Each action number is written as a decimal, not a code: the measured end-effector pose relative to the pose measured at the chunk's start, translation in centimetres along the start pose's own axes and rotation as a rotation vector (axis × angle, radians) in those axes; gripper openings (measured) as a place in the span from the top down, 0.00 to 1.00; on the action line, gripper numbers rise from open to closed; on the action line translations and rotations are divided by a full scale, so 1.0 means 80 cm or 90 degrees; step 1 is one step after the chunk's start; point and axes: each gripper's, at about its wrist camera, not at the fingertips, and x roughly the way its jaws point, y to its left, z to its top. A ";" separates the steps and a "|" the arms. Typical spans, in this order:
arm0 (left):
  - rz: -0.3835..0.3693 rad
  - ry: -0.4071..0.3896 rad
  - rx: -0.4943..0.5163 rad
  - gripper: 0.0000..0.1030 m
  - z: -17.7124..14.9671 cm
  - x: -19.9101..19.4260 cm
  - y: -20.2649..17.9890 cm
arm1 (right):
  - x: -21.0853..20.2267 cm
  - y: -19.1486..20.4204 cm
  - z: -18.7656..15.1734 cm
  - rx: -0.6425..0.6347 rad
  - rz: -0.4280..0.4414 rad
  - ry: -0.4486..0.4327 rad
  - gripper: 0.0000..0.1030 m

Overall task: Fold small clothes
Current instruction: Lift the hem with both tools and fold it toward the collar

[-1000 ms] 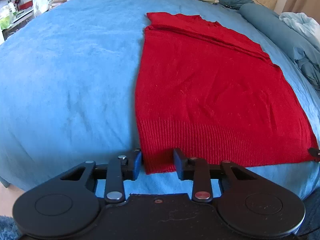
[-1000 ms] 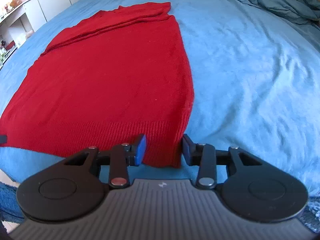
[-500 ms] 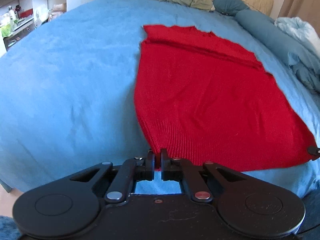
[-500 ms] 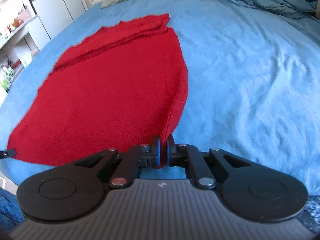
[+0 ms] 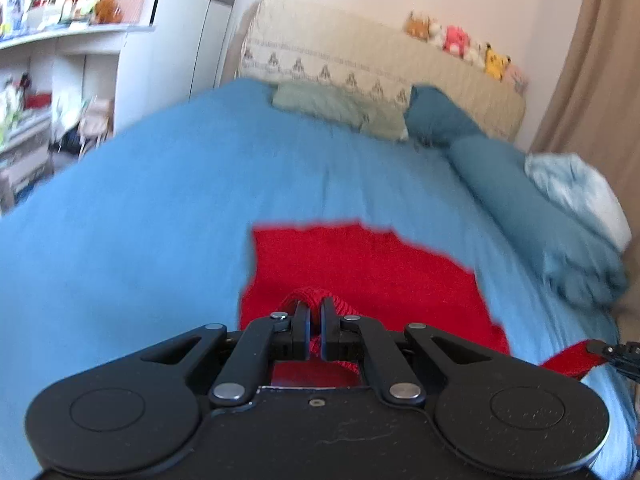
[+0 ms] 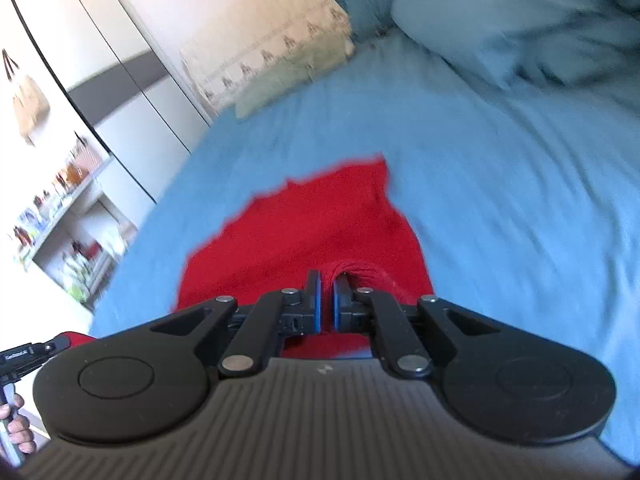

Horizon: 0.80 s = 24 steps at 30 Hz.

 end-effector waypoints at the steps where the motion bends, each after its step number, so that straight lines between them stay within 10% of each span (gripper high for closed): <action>1: 0.010 -0.007 -0.002 0.96 0.021 0.018 0.000 | 0.015 0.005 0.025 0.000 0.005 -0.010 0.80; 9: 0.098 0.018 -0.035 0.96 0.131 0.254 -0.014 | 0.233 0.004 0.166 0.006 -0.033 -0.015 0.80; 19: 0.143 0.098 -0.102 0.93 0.110 0.455 0.031 | 0.447 -0.063 0.165 0.008 -0.102 0.045 0.77; 20: 0.149 0.094 -0.101 0.88 0.112 0.458 0.033 | 0.452 -0.065 0.164 0.002 -0.102 0.042 0.76; 21: 0.154 0.089 -0.098 0.61 0.114 0.459 0.033 | 0.454 -0.067 0.164 -0.001 -0.101 0.035 0.65; 24: 0.161 0.045 -0.069 0.08 0.111 0.436 0.024 | 0.446 -0.063 0.161 -0.019 -0.115 0.012 0.00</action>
